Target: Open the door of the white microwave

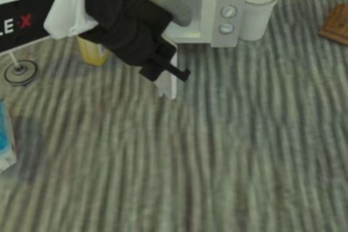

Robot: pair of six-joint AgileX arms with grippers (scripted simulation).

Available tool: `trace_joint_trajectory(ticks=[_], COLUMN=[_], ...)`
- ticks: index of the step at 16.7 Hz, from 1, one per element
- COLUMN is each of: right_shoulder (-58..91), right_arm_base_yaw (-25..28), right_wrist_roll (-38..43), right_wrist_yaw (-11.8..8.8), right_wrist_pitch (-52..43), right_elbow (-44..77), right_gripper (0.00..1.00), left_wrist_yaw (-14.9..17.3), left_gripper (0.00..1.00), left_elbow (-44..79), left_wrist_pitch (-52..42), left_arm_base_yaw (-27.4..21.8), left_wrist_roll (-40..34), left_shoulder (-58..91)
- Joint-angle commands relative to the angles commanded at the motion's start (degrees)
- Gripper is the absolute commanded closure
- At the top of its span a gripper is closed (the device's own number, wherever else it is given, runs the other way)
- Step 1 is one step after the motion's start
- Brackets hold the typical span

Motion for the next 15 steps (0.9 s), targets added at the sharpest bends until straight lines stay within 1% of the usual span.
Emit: trace_joint_trajectory(ticks=[5, 8, 15], right_shoulder=[0.00, 0.00, 0.00], right_arm_base_yaw=[0.00, 0.00, 0.00], right_wrist_roll=[0.00, 0.00, 0.00], right_wrist_yaw=[0.00, 0.00, 0.00], right_wrist_pitch=[0.00, 0.00, 0.00], right_elbow=[0.00, 0.00, 0.00], right_gripper=[0.00, 0.00, 0.00], left_wrist_yaw=[0.00, 0.73, 5.36], left_gripper=[1.00, 1.00, 1.00], left_elbow=[0.00, -0.50, -3.22], left_wrist_pitch=[0.00, -0.08, -1.14], left_arm_base_yaw=[0.00, 0.09, 3.68], left_wrist_roll=[0.00, 0.75, 9.83], left_shoulder=[0.00, -0.08, -2.75])
